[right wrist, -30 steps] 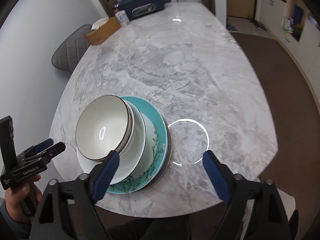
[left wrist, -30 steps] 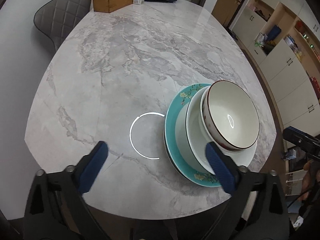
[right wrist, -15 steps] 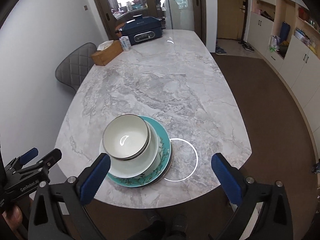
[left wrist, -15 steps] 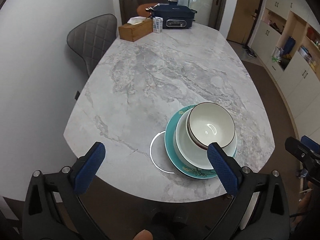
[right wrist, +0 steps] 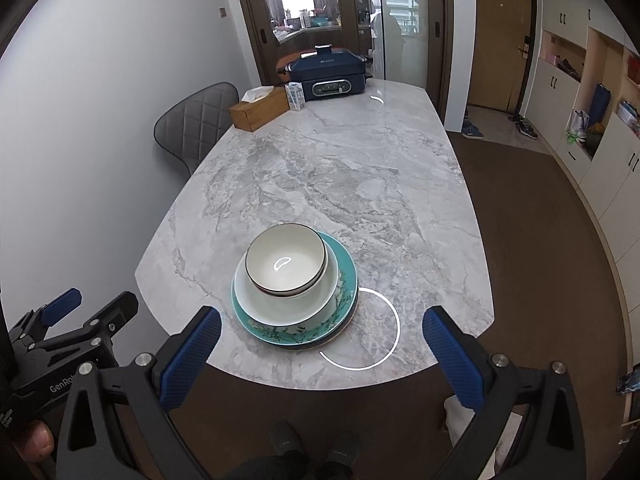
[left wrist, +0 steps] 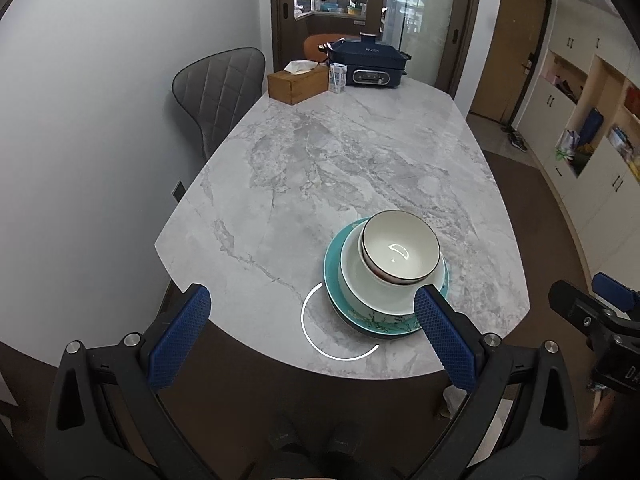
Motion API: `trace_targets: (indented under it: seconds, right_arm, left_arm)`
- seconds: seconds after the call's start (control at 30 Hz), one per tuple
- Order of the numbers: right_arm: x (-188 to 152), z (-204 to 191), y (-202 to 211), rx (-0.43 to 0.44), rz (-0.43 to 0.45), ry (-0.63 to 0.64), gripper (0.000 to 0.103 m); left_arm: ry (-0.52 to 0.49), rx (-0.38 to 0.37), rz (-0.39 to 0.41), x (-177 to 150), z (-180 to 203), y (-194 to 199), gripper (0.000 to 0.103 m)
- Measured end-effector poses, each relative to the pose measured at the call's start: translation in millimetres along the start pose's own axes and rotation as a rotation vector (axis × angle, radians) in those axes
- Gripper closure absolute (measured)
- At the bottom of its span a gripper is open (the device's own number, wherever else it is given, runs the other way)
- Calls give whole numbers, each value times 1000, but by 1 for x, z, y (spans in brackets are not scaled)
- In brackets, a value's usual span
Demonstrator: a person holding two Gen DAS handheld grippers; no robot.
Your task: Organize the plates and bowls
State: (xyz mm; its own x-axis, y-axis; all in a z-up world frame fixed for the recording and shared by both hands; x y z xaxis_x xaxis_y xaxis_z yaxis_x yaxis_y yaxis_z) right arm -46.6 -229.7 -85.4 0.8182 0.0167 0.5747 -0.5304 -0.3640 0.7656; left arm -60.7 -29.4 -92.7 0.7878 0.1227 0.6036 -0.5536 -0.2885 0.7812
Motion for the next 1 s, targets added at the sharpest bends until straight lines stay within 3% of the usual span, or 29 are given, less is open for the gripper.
trace_targets:
  seconds: [0.37,1.0]
  right_arm:
    - [-1,-34,17,-101,75,-18,0]
    - [-15,-53,20,-131,78,-30,0]
  left_arm:
    - [-78,-43,15,7,-19,11,1]
    - [-112,-76,-2,2,-25,11,1]
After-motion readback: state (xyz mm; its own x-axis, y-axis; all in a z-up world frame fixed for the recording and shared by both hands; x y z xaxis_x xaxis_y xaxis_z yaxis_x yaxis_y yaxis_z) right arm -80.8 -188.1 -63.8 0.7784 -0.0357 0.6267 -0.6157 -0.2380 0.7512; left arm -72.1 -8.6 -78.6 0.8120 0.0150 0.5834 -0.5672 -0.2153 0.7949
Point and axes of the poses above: each gripper's, at about its wrist camera, not at the fingertips, and y roughly against the way its jaws point, z to its right, x to its top, the point moved 7 cm from there along -y, roughly the way its jaws point, and after that the axes turned 12 degrees about x, right-handed, at the moved point
